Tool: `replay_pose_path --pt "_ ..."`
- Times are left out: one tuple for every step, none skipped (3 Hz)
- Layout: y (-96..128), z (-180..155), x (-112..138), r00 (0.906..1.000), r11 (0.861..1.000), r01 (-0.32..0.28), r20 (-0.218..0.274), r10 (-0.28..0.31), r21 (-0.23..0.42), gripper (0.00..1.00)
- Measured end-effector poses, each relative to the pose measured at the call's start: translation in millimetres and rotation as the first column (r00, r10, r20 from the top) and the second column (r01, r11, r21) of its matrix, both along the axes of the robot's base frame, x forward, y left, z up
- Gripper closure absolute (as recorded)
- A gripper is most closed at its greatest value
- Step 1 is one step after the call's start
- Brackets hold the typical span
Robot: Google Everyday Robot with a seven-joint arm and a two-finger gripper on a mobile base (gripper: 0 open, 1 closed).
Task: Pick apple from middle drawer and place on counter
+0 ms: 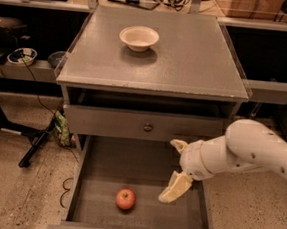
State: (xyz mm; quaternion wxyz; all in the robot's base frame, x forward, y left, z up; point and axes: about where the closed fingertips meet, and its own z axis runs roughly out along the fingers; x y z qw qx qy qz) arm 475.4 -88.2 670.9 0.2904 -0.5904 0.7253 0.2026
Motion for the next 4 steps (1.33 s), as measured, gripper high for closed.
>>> replay_pose_path --pt "13.6 -38.6 -0.6 0.9992 0.999 -0.002 -0.039 0.000 -0.043 0.00" --pt "36.1 -78.0 11.3 0.9978 0.994 0.009 -0.064 -0.016 -0.105 0.00" --pt "36.2 -79.7 11.1 0.9981 0.995 0.016 -0.057 -0.022 -0.098 0.00" --pt "36.2 -89.8 13.1 0.9985 0.997 0.050 -0.020 -0.051 -0.053 0.00"
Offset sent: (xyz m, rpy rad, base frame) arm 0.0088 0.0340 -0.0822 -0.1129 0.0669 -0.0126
